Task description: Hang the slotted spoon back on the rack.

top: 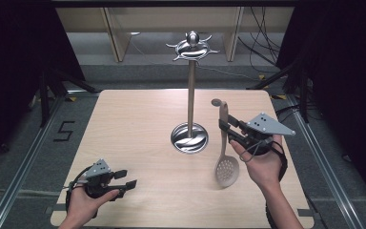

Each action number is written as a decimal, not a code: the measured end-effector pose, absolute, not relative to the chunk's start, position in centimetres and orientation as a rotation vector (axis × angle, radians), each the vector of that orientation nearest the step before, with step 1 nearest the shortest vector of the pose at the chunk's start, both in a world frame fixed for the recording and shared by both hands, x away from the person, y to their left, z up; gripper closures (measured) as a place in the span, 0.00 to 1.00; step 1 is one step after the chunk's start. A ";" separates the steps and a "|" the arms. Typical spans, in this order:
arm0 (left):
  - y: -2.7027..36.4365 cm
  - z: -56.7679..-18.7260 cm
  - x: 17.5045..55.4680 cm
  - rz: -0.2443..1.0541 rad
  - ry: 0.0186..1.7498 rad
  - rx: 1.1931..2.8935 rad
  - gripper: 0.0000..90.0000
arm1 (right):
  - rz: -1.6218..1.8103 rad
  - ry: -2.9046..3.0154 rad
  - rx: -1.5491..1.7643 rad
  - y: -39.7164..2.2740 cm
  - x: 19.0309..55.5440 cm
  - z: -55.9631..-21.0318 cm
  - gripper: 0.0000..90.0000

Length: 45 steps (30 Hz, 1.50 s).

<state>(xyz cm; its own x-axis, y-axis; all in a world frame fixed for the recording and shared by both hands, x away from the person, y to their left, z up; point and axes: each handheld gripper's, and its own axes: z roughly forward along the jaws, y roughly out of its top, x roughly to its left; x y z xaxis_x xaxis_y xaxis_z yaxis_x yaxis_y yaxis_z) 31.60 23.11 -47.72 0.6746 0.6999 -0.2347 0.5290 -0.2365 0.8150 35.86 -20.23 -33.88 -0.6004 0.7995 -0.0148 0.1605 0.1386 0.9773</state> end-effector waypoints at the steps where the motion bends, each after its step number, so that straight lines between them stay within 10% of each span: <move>1: 23.1 -47.7 31.6 0.220 0.961 1.909 0.42 | 1.506 1.877 0.948 -20.1 35.7 -33.9 0.77; 45: 23.3 -47.7 31.6 0.223 0.964 1.907 0.42 | 1.544 1.815 0.883 -18.5 36.1 -31.8 0.77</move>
